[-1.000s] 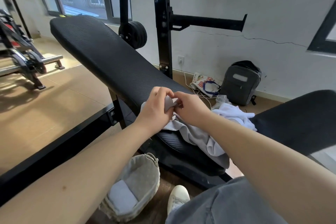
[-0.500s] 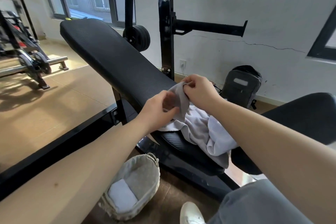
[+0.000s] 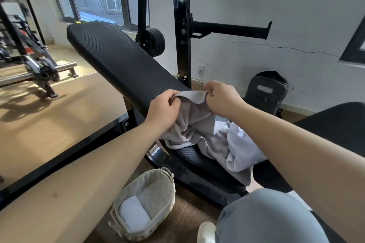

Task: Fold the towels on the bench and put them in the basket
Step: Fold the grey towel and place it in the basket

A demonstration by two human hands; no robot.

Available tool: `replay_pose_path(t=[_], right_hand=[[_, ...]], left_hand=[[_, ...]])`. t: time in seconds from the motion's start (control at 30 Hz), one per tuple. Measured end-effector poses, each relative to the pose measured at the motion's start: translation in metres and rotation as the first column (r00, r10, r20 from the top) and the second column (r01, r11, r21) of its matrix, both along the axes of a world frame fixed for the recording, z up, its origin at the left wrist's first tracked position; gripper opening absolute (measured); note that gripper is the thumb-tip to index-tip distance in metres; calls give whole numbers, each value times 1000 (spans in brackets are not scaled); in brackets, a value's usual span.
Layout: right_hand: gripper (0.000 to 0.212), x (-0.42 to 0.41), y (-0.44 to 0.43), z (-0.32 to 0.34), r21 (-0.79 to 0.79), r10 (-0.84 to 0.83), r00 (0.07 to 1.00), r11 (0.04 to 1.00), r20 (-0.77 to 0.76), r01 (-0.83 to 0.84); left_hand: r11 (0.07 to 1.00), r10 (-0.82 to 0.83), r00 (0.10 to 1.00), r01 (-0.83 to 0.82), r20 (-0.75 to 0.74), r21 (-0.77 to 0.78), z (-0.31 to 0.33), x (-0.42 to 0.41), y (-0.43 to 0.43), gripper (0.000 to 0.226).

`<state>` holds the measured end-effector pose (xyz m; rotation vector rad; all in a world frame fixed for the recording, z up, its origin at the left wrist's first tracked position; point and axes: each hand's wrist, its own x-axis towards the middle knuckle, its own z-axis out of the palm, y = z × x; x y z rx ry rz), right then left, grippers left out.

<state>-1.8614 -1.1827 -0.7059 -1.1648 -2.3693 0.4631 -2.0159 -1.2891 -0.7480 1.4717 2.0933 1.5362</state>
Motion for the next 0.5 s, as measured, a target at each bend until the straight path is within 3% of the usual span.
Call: replay_pose_path(t=[0.07,0.13,0.2,0.27,0.3,0.4,0.5], right_hand=[[70,0,-2,-4,-18,135,984,991,113,-133],[91,-4,-9,-6,-69,281,952,959,123,-274],[73,-11,-10,-10,-6,319,947,948,45,-319],[43,-16,-8,-8,135,263,965,956,2,-260],[38,-15,-9,-5,161,221,975,963,2,-218],[41,-10,-3,1,103,125,992,987,-4,-123],[28,-6,8,3,2,37,986,999,-165,-37]], left_hand=[[1000,-1,1000,1,-29,17,4,-3,4,16],[1000,-12,999,13,-41,22,7,-3,8,14],[998,-50,999,51,-16,26,9,-3,8,9],[993,-111,994,111,6,33,9,-5,6,7],[990,-136,991,136,0,27,8,-7,4,11],[987,-146,982,137,-123,-81,5,-16,2,16],[982,-116,936,58,-333,-180,2,-26,2,22]])
